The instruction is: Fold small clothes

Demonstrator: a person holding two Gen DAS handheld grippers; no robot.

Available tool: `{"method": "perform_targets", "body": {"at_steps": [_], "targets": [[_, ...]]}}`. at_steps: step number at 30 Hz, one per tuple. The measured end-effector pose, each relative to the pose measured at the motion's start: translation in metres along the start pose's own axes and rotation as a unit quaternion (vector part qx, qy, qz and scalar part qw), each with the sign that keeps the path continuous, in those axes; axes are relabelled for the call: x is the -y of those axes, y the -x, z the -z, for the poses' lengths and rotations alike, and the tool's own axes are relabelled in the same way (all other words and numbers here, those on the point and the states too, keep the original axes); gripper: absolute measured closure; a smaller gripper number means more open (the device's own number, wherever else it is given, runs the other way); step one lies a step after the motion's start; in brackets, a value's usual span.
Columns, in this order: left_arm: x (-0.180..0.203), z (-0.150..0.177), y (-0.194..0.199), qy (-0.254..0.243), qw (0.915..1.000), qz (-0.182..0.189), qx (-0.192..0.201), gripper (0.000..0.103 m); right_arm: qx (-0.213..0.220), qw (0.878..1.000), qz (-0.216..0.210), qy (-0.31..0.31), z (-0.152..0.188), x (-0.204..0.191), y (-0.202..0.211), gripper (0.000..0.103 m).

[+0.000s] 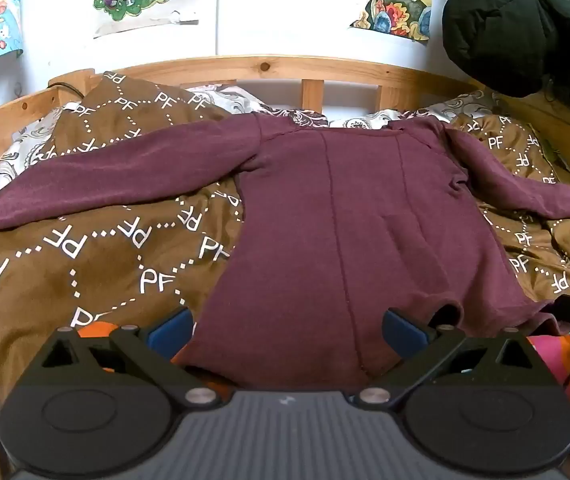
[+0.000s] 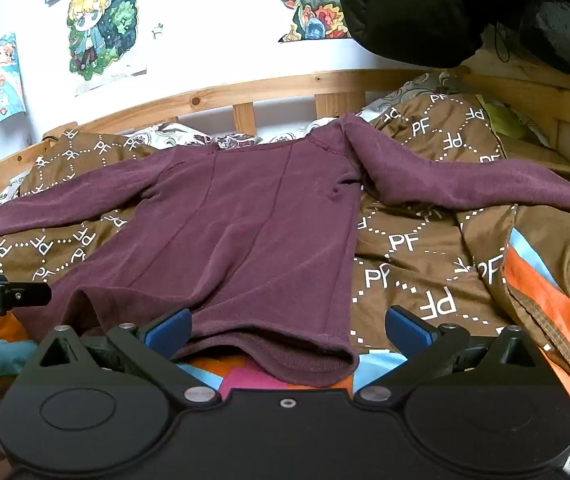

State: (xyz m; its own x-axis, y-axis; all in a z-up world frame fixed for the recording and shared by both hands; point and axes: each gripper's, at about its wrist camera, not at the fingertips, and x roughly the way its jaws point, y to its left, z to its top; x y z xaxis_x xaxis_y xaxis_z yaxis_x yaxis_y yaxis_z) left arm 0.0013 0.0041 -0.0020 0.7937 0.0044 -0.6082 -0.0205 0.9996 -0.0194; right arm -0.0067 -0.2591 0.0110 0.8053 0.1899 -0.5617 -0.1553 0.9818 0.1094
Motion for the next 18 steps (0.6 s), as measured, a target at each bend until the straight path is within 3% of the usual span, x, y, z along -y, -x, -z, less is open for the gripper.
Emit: {"method": "perform_targets", "body": {"at_steps": [18], "targets": [[-0.0019, 0.0000, -0.0002, -0.001, 1.0000, 0.000, -0.001, 0.001, 0.001, 1.000, -0.003, -0.008, 0.0002, 0.0015, 0.0012, 0.000]]}}
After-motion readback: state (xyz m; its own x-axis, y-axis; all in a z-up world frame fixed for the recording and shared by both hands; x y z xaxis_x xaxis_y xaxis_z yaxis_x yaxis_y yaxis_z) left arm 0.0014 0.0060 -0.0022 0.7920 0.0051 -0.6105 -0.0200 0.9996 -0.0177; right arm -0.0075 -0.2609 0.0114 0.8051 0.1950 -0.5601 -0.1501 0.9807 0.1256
